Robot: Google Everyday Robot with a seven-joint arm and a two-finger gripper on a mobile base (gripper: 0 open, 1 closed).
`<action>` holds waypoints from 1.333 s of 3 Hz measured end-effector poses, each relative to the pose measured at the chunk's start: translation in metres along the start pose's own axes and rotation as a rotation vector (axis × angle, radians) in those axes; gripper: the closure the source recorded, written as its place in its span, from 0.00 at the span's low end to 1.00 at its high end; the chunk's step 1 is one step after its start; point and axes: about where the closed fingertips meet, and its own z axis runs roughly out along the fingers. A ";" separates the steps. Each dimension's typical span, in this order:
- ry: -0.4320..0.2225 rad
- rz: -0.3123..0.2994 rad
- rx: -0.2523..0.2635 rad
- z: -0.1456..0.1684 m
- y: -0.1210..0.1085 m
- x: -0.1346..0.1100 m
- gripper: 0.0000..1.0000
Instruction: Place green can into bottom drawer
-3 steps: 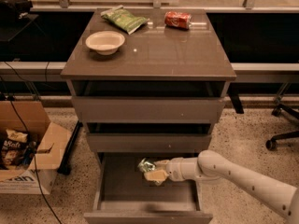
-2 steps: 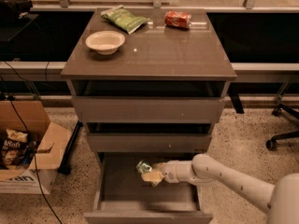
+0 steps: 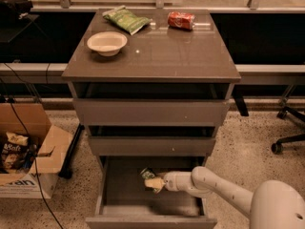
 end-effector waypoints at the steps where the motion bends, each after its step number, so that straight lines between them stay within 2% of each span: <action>1: 0.022 0.058 0.048 0.018 -0.028 0.019 0.73; 2: 0.045 0.115 0.096 0.025 -0.043 0.034 0.50; 4: 0.047 0.113 0.089 0.029 -0.040 0.035 0.05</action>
Offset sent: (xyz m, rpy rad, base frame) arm 0.0120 -0.0185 -0.0857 -0.1067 0.1674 -0.1588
